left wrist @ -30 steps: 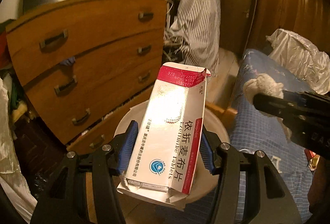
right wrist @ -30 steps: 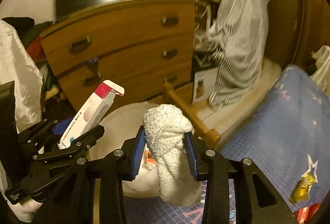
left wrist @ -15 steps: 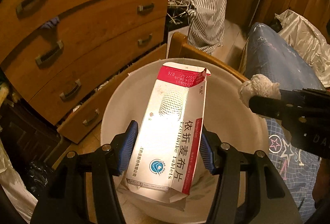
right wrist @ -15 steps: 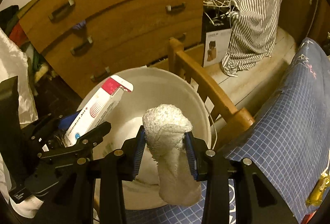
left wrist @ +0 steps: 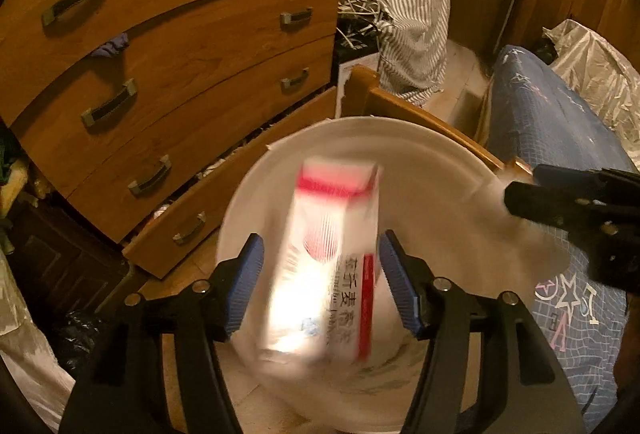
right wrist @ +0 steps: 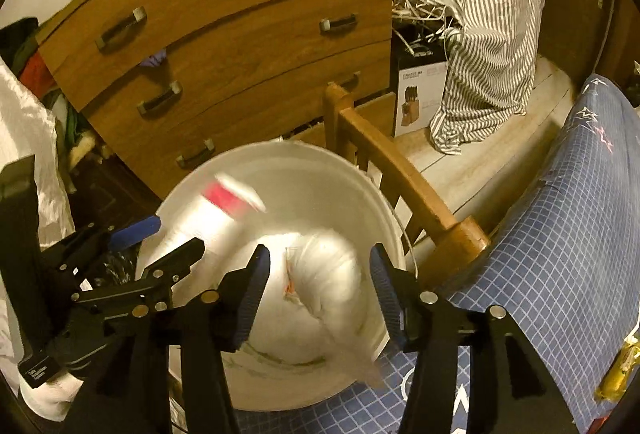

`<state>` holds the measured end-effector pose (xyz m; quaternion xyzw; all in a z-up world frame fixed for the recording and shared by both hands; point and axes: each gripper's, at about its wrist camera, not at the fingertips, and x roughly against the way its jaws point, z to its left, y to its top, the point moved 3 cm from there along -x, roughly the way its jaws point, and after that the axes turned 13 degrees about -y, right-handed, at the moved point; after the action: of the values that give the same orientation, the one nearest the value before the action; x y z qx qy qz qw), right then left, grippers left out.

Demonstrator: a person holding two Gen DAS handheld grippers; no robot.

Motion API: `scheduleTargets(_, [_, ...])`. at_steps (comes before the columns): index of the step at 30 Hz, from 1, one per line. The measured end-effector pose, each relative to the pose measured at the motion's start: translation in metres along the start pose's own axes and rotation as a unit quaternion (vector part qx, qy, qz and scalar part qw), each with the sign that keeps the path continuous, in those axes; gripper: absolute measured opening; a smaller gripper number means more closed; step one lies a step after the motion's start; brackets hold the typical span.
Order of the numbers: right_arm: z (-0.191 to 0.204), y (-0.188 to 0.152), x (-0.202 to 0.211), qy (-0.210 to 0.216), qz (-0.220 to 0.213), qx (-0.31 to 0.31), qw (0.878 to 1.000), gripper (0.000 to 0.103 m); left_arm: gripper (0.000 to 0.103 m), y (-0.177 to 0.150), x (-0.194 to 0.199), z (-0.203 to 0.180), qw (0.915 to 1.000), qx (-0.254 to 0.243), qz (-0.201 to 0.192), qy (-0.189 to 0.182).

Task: Collect trash
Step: 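Open both tools to drop the box and towel into the bucket, then move both tools back over the trash on the bed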

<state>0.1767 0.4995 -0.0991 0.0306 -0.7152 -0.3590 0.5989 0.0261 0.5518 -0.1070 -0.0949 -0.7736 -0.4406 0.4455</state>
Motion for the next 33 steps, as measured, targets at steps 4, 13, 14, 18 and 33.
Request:
scheduleTargets(4, [-0.007,0.003,0.014,0.005,-0.013,-0.009,1.000,0.054,0.061,0.003,0.005,0.002,1.0000,0.000,-0.006,0.002])
scheduleTargets(13, [-0.051,-0.036,0.080,0.016,-0.082,-0.056,0.995,0.054,0.065,-0.005,0.023,-0.016,0.9996,-0.007,-0.024,-0.014])
scheduleTargets(14, [-0.062,-0.059,0.096,0.016,-0.100,-0.062,0.993,0.055,0.071,-0.009,0.027,-0.027,0.9991,-0.013,-0.030,-0.027])
scheduleTargets(18, [-0.116,-0.161,0.137,-0.017,-0.137,-0.096,0.986,0.058,0.080,-0.036,0.028,-0.088,0.9945,-0.068,-0.026,-0.076])
scheduleTargets(33, [-0.352,-0.568,0.300,-0.220,-0.115,-0.325,0.912,0.058,0.080,-0.241,-0.023,-0.444,0.8705,-0.352,0.136,-0.316])
